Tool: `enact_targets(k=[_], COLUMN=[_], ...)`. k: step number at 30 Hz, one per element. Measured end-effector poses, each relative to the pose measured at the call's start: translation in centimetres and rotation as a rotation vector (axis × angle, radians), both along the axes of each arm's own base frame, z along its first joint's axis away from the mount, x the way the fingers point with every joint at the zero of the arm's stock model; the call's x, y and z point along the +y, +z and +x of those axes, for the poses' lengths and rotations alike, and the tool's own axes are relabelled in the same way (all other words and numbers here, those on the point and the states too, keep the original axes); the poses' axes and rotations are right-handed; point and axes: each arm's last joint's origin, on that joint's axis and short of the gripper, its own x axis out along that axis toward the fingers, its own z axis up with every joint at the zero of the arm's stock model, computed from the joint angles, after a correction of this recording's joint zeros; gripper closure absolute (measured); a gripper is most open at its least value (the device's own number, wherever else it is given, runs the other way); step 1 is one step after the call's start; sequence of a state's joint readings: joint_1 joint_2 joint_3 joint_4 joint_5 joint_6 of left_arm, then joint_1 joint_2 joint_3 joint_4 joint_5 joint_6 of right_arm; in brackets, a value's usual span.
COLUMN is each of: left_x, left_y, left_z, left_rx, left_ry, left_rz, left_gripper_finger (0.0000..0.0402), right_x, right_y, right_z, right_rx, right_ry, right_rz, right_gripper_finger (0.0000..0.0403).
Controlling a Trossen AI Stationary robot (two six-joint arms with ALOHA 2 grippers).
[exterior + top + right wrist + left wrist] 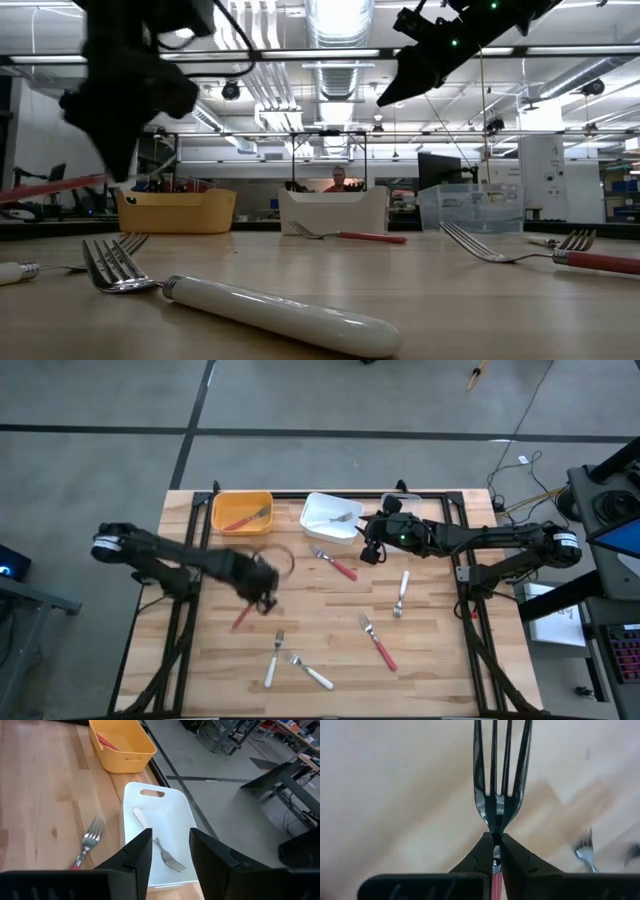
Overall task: Sort silverware by color (type)
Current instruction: Put the pink fork into the yellow bin
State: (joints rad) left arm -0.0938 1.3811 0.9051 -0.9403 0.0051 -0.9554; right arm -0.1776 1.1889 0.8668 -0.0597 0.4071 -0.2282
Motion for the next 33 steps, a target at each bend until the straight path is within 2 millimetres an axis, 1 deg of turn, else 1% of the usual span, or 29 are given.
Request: enact_targets(k=[5,9,12,15,19,21,24,27,29,31,33], left_x=[7.1,12.9,16.2,18.7,20.3,20.7,21.0,21.2,21.3,21.7,22.1], left_y=[1.4,3.0,4.7,6.3,8.0,8.5,9.0,8.6,7.9,7.0,6.2], left_z=[0.1,0.1,0.3,0.6,0.9,1.0,0.8,0.8,0.6,0.4,0.2], left_rx=[-0.073,-0.140,-0.170,-0.188,-0.166,-0.123,-0.028,0.083,0.185,0.259,0.263], left_ry=[-0.066,-0.153,-0.258,-0.297,-0.378,-0.431,-0.574,-0.731,-0.811,-0.851,-0.869], left_rz=[0.093,0.211,0.317,0.396,0.469,0.517,0.561,0.585,0.593,0.579,0.543], left_gripper_finger=[0.0400,0.0400,0.0400,0.0400,0.0400,0.0400,0.0400,0.0400,0.0400,0.0400,0.0400], right_x=[-0.4,-1.8,-3.3,-4.7,-6.0,-6.5,-7.1,-7.7,-8.1,-8.5,-8.8], right_y=[-0.1,0.4,1.0,1.3,1.2,1.2,1.2,1.2,1.2,1.3,1.3], right_z=[0.0,0.0,-0.2,-0.6,-1.2,-1.5,-1.8,-2.0,-2.3,-2.5,-2.7], right_rx=[-0.011,-0.056,-0.120,-0.169,-0.175,-0.174,-0.165,-0.158,-0.156,-0.159,-0.164], right_ry=[0.051,0.079,0.104,0.132,0.089,0.069,0.053,0.038,0.023,0.008,-0.008], right_rz=[0.030,0.000,0.000,0.035,0.051,0.049,0.031,0.013,0.006,0.004,0.006], right_gripper_finger=[0.0280,0.0282,0.0289,0.0299,0.0314,0.0323,0.0335,0.0346,0.0351,0.0356,0.0359])
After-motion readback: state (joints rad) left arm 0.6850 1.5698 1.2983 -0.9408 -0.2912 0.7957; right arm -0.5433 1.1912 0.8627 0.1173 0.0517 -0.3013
